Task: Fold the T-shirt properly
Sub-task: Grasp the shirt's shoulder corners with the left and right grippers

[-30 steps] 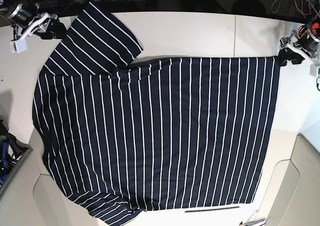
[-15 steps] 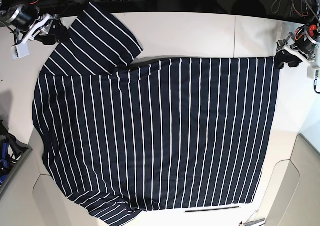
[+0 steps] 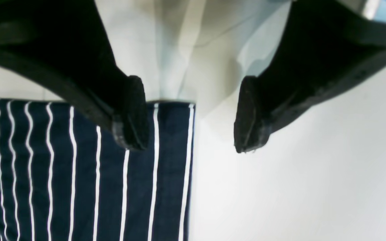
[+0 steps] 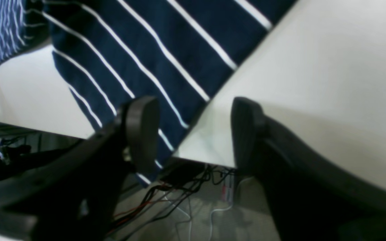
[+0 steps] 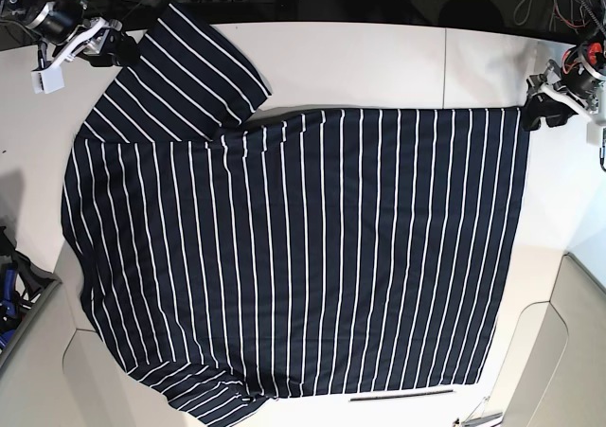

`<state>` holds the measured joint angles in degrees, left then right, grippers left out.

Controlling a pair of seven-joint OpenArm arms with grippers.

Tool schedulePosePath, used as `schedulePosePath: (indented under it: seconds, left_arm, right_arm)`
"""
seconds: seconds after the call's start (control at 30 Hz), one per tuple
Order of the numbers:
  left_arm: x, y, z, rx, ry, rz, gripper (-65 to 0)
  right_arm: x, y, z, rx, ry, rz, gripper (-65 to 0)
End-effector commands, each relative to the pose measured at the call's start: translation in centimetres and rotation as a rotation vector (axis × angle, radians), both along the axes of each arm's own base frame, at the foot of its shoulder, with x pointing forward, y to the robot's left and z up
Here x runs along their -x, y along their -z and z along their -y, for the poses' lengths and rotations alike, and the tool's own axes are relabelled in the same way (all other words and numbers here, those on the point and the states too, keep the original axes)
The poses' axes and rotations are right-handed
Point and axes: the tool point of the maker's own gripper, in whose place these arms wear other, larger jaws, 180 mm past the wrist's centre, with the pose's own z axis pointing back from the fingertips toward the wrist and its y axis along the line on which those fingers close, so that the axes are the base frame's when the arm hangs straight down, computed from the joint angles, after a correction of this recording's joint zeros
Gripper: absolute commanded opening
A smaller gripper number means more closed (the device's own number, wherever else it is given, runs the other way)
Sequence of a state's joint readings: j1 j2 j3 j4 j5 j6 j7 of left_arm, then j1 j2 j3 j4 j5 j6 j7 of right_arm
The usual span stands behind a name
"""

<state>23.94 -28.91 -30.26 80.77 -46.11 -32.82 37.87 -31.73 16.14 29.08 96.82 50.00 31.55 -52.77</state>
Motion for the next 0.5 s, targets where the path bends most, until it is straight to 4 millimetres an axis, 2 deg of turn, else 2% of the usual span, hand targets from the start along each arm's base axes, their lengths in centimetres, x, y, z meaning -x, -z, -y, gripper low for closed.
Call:
schedulePosePath:
  seconds: [0.0,0.23,0.47]
  left_arm:
    - [0.7,0.3,-0.3,-0.01,0.017,-0.048,-21.3]
    - [0.8,0.5,1.2,0.051,0.041,-0.054,-21.3]
    - [1.0,1.3,2.6,0.068,0.079,-0.077,-21.3]
  right_arm:
    - [-0.2,-0.4,0.2,0.0,0.001,0.015,-30.7]
    - [-0.4,-0.4,-1.1,-0.044,0.013,0.027,-30.7]
    - [-0.5,-0.1,-3.2,-0.087,-0.005,0.024,-30.7]
